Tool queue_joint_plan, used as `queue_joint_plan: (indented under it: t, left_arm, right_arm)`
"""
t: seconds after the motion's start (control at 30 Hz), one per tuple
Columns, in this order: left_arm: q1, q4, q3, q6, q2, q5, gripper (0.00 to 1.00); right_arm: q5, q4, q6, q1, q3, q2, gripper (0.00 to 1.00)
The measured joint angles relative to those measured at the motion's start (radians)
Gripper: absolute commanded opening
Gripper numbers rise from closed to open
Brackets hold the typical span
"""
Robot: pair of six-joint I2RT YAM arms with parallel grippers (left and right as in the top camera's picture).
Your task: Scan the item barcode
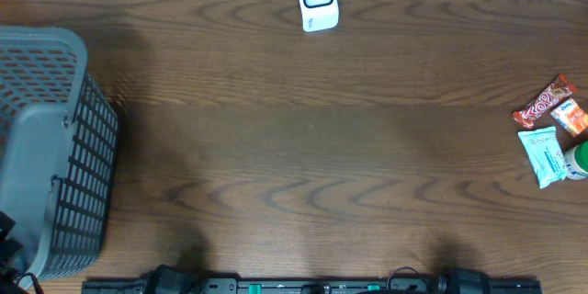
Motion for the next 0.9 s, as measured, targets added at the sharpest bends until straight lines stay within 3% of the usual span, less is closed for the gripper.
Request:
queue_joint_plan:
  t: [0.17, 0.47, 0.77, 0.9]
  left_arm:
    - [0.000, 0.000, 0.000, 0.000, 0.000, 0.000, 0.88]
    - [0.000, 0.000, 0.000, 0.000, 0.000, 0.000, 0.88]
    - [0.000, -0.001, 0.000, 0.000, 0.000, 0.000, 0.88]
    - [0.000, -0.001, 0.000, 0.000, 0.000, 0.000, 0.88]
  right_arm:
    - [-0.004, 0.236, 0.082, 0.000, -0.368, -0.125, 0.99]
    - [-0.003, 0.677, 0.187, 0.000, -0.946, -0.162, 0.99]
    - [0.037, 0.946, 0.203, 0.000, -1.391, -0.395, 0.99]
    - [0.074, 0.957, 0.204, 0.000, -1.506, -0.398, 0.99]
